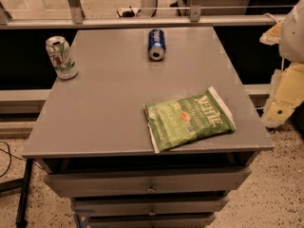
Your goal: Move green jalapeno chip bag near pepsi can
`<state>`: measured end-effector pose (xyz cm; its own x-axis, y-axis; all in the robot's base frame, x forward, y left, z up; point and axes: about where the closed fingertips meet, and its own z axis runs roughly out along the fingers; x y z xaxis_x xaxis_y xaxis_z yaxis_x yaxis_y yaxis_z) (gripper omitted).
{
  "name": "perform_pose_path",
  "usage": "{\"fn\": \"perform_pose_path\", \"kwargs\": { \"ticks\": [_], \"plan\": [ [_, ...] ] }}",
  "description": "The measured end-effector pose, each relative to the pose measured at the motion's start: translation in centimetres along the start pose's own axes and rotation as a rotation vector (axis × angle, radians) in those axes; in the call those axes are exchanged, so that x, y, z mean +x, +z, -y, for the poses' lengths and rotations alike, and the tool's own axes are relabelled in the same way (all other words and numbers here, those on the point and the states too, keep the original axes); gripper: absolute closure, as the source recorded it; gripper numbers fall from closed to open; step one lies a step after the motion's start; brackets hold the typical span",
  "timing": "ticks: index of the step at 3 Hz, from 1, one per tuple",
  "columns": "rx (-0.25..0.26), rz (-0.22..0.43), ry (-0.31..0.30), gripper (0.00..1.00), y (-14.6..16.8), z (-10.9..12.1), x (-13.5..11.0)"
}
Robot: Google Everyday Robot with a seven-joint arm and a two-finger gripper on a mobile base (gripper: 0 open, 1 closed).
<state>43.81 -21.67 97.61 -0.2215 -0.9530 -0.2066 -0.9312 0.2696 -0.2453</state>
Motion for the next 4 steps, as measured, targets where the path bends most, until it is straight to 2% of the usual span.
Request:
{"fn": "perform_pose_path", "kwargs": {
  "ticks": [1,2,4],
  "plan": [
    [0.0,0.0,0.0,0.0,0.0,0.0,0.0],
    [-0.023,0.051,0.029,0.0,1.9,-0.2,-0.1],
    [-0.141,0.211,0.139,0.0,11.5,-1.5,-1.4]
  ]
}}
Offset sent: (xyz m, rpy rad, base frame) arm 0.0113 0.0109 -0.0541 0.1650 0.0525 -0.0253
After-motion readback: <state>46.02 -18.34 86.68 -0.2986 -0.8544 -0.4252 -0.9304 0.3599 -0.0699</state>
